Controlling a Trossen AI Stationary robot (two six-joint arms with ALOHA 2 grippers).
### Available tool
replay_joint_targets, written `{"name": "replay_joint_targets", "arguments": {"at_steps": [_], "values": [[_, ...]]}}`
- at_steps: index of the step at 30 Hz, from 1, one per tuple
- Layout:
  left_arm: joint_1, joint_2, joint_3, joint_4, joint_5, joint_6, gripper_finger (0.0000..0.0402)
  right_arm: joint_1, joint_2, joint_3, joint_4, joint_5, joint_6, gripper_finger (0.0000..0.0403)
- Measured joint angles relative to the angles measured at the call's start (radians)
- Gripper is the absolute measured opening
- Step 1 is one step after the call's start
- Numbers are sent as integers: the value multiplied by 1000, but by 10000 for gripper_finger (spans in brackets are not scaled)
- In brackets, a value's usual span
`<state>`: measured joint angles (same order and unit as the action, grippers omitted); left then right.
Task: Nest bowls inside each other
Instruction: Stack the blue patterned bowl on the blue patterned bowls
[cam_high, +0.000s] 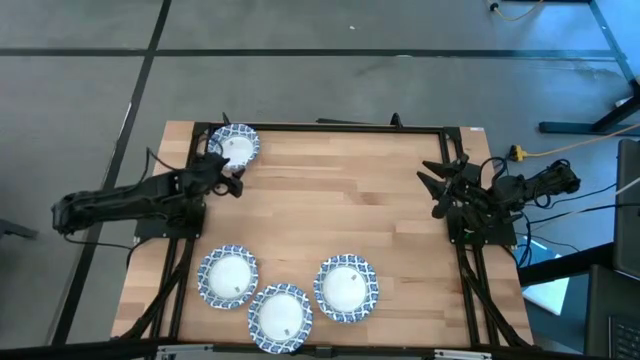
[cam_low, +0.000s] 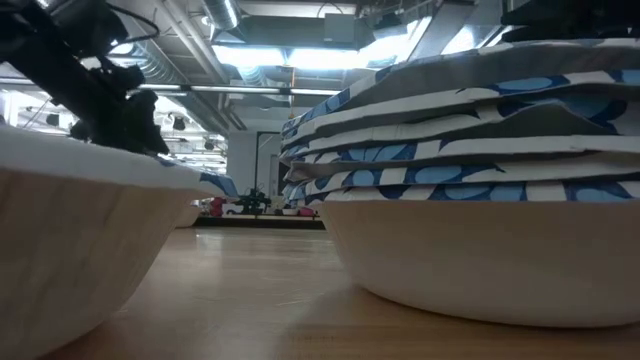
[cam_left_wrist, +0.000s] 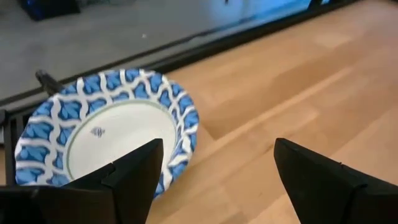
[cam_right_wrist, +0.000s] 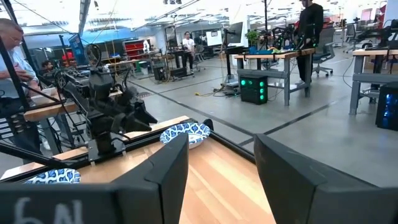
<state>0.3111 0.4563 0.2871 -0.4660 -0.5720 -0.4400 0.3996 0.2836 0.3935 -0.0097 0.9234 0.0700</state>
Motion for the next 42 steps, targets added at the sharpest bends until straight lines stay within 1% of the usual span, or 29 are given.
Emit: {"name": "replay_joint_targets", "arguments": {"at_steps": [3,7,12,14,18,21,25,28,32,35,39,42], "values": [[0,59,0,1,4,-19,301,-6,0,0,0,0,1,182],[10,124,0,9,2,-198,301,-27,0,0,0,0,22,182],[32,134,0,12,-5,-315,301,-50,0,0,0,-13,48,182],[42,131,0,15,-6,-381,301,-57,0,0,0,-32,57,182],[69,126,0,11,-20,-541,301,-58,1,0,0,-34,60,182],[99,126,1,-16,-34,-633,300,-58,1,0,0,-35,62,182],[143,126,1,-152,-19,-747,300,-58,1,0,0,-56,82,182],[170,126,1,-217,13,-786,300,-58,1,0,-1,-77,82,182],[199,126,1,-217,12,-791,300,-58,1,0,-1,-79,68,182],[244,126,1,-217,12,-799,300,-58,1,0,-1,-79,55,182],[305,126,1,-212,67,-813,300,-58,1,0,-1,-79,55,182],[339,139,1,-194,81,-810,300,-58,1,0,0,-79,53,182]]}}
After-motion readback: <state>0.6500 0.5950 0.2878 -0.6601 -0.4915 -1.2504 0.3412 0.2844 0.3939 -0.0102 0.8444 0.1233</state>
